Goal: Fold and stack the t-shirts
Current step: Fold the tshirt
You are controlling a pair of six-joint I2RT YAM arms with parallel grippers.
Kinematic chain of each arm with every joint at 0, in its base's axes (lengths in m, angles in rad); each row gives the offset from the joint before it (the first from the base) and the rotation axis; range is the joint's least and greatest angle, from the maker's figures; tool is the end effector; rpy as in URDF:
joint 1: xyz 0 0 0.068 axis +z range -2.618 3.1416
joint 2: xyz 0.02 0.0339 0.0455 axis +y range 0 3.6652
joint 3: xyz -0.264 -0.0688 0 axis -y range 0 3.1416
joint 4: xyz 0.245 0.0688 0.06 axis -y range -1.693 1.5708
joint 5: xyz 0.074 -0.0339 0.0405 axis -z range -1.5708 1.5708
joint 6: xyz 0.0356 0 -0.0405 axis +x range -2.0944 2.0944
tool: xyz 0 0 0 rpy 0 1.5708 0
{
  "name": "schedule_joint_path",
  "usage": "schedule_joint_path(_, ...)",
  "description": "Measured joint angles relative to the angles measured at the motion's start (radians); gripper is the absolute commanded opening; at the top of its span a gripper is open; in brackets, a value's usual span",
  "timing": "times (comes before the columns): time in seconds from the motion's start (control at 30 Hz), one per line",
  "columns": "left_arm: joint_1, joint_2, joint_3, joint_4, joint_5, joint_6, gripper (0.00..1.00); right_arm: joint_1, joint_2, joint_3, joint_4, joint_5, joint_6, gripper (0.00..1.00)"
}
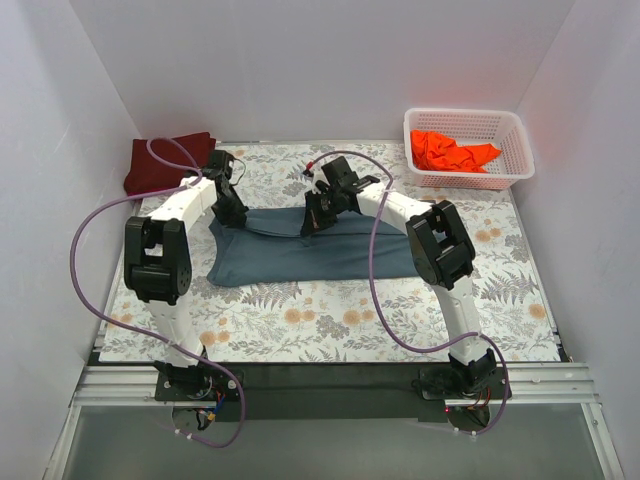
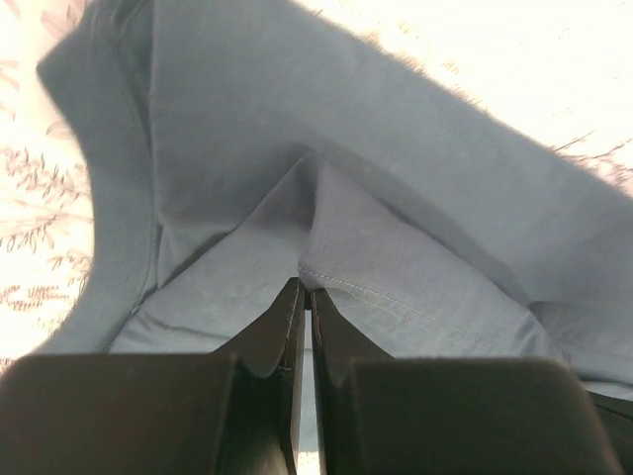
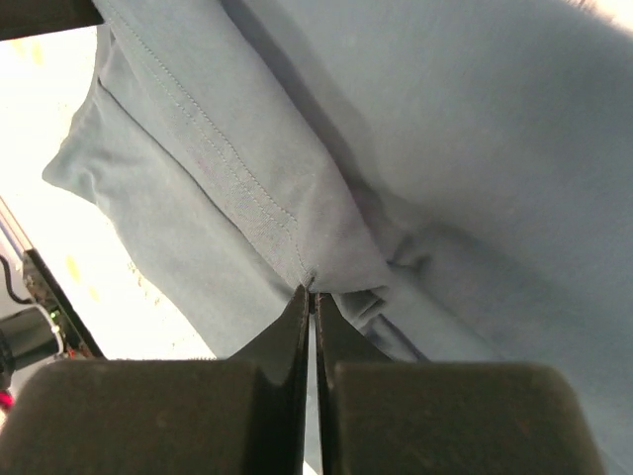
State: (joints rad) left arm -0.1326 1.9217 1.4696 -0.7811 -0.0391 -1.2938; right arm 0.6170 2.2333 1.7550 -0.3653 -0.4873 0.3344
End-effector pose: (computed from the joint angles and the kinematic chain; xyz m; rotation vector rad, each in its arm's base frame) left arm 0.3904 -0.0507 0.2050 -1.5702 2.3762 -0.2754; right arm 0.3962 0.3015 0.1834 -0.5934 2.4717 1.0002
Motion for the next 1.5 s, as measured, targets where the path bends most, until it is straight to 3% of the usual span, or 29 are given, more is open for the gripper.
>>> schedule_joint_path(0.33, 0.001, -0.055, -0.137, -0.022, 0.025, -0.042, 0.00, 0.000, 0.000, -0.070, -0.001, -0.027, 0.008, 0.03)
schedule_joint_path(0.37, 0.001, -0.055, -0.143, -0.021, 0.025, -0.045, 0.00, 0.000, 0.000, -0.071, -0.001, -0.029, 0.008, 0.04)
schedule_joint_path(0.43, 0.001, -0.055, -0.154, -0.023, 0.025, -0.049, 0.01, 0.000, -0.001, -0.071, -0.001, -0.033, 0.008, 0.16)
schedule_joint_path(0.57, 0.001, -0.056, -0.153, -0.023, 0.024, -0.056, 0.20, 0.000, -0.006, -0.071, -0.007, -0.030, 0.001, 0.34)
schedule_joint_path(0.73, 0.003, -0.097, -0.150, -0.039, 0.012, -0.060, 0.43, -0.003, -0.075, -0.094, -0.056, 0.022, -0.037, 0.46)
schedule_joint_path(0.8, 0.003, -0.142, -0.150, -0.053, -0.005, -0.064, 0.44, -0.011, -0.144, -0.141, -0.062, 0.050, -0.053, 0.49)
schedule_joint_path(0.97, 0.005, -0.329, -0.204, -0.064, -0.043, -0.085, 0.43, -0.092, -0.373, -0.324, -0.072, 0.109, -0.076, 0.49)
schedule_joint_path(1.13, 0.006, -0.507, -0.382, -0.054, -0.055, -0.126, 0.29, -0.239, -0.552, -0.535, -0.074, 0.151, -0.079, 0.45)
schedule_joint_path(1.3, 0.007, -0.497, -0.497, -0.045, -0.051, -0.150, 0.19, -0.397, -0.638, -0.734, -0.069, 0.155, -0.072, 0.42)
schedule_joint_path(1.5, 0.045, -0.441, -0.529, -0.008, -0.050, -0.161, 0.16, -0.539, -0.692, -0.881, -0.036, 0.156, -0.044, 0.40)
